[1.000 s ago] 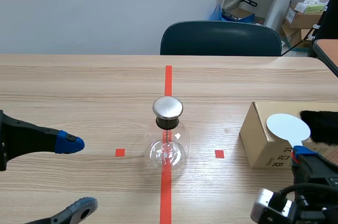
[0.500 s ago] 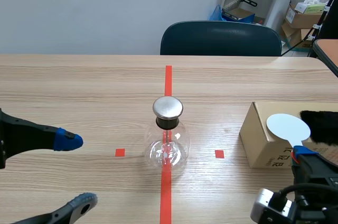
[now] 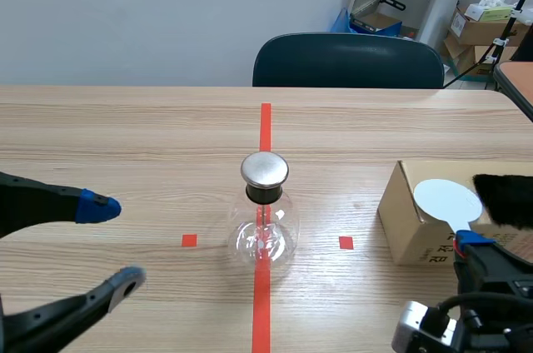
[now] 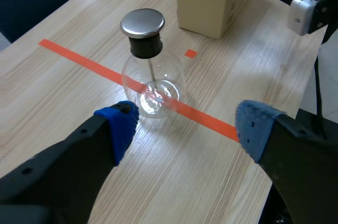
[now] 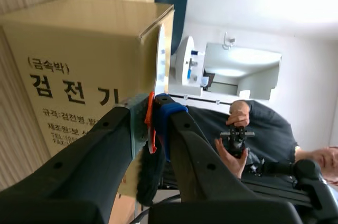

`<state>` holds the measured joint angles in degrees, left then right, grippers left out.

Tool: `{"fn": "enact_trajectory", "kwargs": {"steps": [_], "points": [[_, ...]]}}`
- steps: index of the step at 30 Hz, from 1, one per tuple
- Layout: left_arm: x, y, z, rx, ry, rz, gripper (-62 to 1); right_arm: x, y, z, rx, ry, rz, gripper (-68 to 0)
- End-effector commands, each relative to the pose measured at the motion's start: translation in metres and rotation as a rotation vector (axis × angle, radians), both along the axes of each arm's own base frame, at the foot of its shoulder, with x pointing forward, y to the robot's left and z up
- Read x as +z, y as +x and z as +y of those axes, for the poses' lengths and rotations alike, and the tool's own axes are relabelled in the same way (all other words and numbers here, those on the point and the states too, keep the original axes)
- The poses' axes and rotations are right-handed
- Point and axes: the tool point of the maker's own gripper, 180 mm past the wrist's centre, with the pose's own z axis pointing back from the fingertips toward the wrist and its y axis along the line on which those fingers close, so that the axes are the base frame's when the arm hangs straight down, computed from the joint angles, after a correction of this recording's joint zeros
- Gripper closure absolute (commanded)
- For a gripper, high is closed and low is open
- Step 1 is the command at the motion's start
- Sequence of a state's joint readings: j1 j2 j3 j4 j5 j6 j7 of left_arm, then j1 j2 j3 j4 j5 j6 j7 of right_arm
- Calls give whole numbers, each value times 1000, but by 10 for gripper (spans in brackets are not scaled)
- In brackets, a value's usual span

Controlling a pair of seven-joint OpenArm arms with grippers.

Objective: Do the electroscope experiment

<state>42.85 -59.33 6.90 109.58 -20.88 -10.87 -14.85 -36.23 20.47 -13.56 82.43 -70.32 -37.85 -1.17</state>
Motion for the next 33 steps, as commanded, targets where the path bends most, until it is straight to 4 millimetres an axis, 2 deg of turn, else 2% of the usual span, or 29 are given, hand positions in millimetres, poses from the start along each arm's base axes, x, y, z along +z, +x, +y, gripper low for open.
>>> {"fn": "enact_trajectory", "kwargs": {"steps": [1,5,7,13,20,29,33], "points": [[7,2,-5,-5,-24,-23,-286,15,4,-3,10,-3,-72,-9],[4,3,-5,-17,17,-67,-89,33,8,1,18,19,-154,-9],[0,5,-4,-15,32,-79,-17,39,13,3,11,31,-178,-9],[-22,9,-2,9,37,-50,-17,58,37,17,-13,66,-271,-9],[-50,22,3,61,47,-21,-17,73,53,43,0,89,-341,-9],[-82,38,5,89,65,9,-17,80,54,75,49,81,-375,-9],[-96,44,6,107,72,29,-17,79,52,81,36,100,-369,-9]]}}
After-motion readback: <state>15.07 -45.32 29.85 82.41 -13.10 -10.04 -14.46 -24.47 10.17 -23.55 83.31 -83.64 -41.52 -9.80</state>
